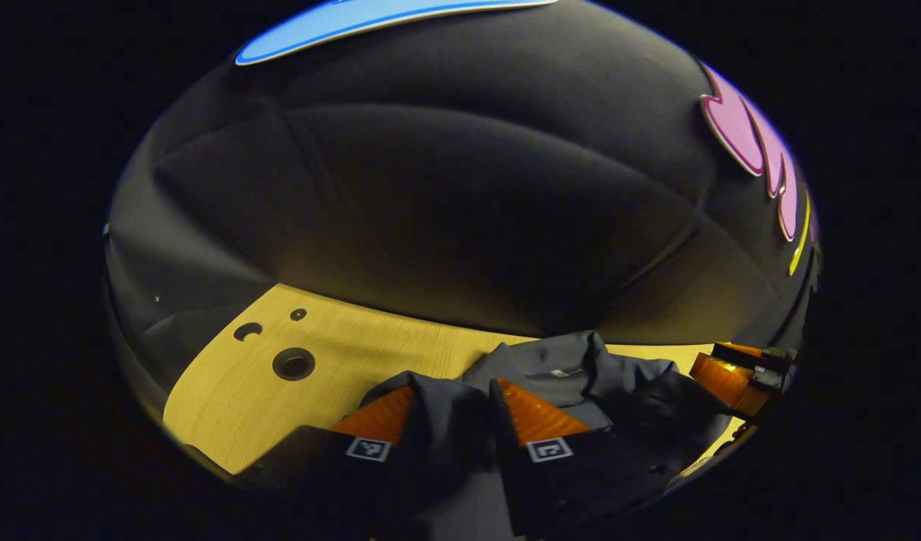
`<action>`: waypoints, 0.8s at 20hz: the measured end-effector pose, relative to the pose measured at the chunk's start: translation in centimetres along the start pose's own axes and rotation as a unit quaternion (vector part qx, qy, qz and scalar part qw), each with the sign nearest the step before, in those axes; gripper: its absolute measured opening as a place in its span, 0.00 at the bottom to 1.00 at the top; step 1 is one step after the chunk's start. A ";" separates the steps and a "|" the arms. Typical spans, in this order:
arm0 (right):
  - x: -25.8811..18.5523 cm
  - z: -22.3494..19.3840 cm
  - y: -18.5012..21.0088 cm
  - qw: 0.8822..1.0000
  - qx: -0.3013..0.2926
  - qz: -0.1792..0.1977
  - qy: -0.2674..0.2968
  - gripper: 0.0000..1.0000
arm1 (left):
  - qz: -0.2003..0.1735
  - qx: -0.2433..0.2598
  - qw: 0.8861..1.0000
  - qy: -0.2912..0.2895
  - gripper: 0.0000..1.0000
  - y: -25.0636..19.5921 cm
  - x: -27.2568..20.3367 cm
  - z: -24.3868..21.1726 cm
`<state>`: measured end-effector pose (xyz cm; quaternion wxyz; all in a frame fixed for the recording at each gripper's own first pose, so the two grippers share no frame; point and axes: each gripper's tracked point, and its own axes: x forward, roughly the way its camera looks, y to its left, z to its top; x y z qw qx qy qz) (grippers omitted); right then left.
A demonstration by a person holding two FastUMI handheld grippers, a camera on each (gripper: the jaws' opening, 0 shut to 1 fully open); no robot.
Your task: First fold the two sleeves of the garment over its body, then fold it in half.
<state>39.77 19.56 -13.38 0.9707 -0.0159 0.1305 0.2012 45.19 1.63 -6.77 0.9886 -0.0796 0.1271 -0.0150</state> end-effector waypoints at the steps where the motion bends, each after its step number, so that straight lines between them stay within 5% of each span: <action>1: -0.6 0.4 -0.3 1.000 0.006 -0.004 -0.004 0.82 | 0.000 0.005 1.000 -0.007 0.64 -0.1 -0.8 0.8; 3: -2.1 1.2 -1.0 1.000 0.018 -0.013 -0.010 1.00 | 0.009 0.013 0.999 -0.028 1.00 -0.1 -2.4 2.5; 9: -8.6 3.5 -1.6 0.999 0.018 -0.035 -0.029 1.00 | 0.017 0.020 0.995 -0.094 0.97 -0.4 -12.9 8.3; 16: -20.3 7.9 0.8 0.996 0.023 -0.035 -0.079 1.00 | 0.006 0.017 0.992 -0.126 0.97 -1.7 -27.5 8.4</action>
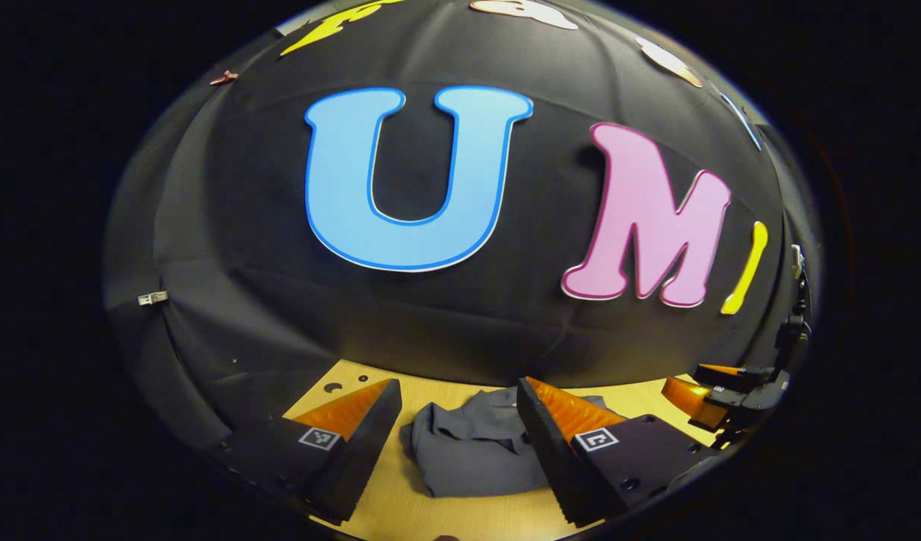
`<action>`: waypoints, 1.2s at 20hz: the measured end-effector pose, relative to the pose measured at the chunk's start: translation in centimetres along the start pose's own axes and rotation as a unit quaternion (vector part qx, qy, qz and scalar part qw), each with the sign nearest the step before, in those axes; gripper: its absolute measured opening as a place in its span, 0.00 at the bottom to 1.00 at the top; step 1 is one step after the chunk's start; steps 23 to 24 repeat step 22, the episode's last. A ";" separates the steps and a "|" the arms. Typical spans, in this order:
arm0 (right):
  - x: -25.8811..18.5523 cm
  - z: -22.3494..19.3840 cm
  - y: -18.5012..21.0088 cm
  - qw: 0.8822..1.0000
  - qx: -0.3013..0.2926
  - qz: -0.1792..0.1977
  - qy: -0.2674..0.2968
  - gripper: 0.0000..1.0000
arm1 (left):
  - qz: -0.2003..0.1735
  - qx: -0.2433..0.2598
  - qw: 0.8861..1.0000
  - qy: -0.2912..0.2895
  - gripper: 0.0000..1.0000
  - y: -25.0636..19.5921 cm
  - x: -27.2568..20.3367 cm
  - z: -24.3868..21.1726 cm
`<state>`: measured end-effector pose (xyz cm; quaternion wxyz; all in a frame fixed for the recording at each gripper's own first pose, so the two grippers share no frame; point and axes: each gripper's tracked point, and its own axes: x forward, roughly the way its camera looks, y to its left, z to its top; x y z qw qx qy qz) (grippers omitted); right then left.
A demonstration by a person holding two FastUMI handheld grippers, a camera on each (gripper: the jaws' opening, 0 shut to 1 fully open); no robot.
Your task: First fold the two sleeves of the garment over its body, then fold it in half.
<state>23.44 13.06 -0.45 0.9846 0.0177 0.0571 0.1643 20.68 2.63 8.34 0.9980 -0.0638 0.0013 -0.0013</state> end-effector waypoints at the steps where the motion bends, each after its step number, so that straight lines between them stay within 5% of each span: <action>1: -2.3 0.7 0.3 1.000 0.001 -0.001 -0.005 1.00 | -0.001 0.003 1.000 -0.002 0.97 -0.1 -1.7 0.1; 5: -10.3 0.6 2.2 1.000 -0.001 -0.007 -0.005 1.00 | -0.010 0.000 1.000 -0.002 0.97 -1.0 -10.0 -1.3; 13: -19.7 -1.7 5.2 1.000 -0.014 0.007 -0.001 1.00 | -0.018 0.006 1.000 -0.012 0.97 -1.4 -19.4 -6.0; 24: -25.1 -5.2 6.5 1.000 -0.018 -0.001 0.024 1.00 | -0.037 0.056 0.998 -0.020 0.97 -0.9 -23.3 -8.3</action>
